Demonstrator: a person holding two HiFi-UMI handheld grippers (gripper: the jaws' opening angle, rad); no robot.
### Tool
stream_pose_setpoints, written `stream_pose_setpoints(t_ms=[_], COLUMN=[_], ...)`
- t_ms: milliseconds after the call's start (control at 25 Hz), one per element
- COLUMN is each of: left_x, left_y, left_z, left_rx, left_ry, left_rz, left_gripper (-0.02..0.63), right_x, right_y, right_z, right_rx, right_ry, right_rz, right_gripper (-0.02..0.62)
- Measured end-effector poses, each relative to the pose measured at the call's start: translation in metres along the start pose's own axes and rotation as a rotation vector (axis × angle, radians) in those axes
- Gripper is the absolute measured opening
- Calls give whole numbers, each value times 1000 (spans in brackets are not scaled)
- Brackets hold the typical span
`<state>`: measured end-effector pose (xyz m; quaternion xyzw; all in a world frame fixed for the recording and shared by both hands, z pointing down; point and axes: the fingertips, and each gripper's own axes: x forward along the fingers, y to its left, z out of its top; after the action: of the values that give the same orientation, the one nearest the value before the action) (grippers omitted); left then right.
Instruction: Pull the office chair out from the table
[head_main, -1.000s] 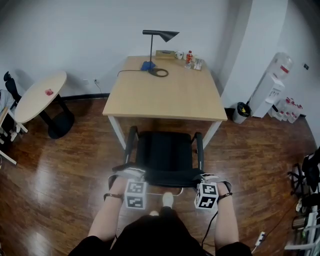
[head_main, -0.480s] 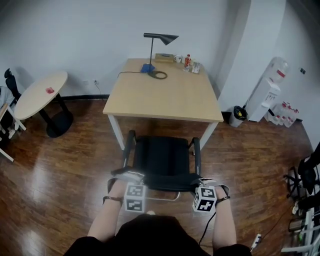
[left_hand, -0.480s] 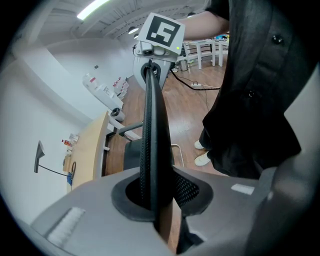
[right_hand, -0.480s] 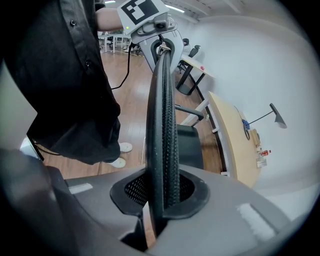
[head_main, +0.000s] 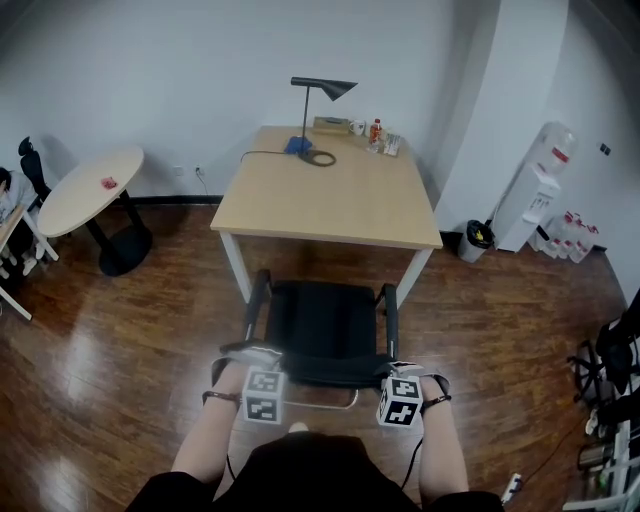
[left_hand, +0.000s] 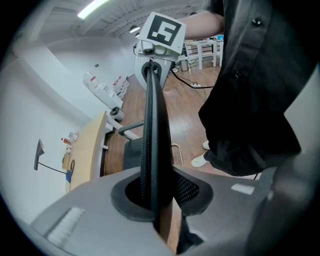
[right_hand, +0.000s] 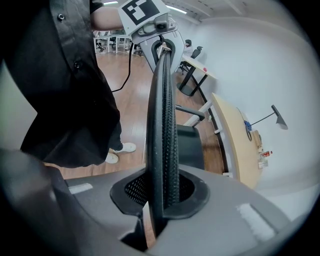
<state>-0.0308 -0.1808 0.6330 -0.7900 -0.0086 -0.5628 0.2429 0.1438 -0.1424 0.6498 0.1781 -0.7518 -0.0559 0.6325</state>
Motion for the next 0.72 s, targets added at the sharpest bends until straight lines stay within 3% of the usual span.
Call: stream_pose_setpoints(t_ms=[720], left_x=[-16], left_y=[-41], left_z=[10], left_rx=[-17], left_ry=[9], left_rz=[-12], left_gripper=[80], right_x=[-18], right_y=[48], right_z=[4], right_rx=[-6], right_ry=[-12], right_rz=[31], right_gripper=[67])
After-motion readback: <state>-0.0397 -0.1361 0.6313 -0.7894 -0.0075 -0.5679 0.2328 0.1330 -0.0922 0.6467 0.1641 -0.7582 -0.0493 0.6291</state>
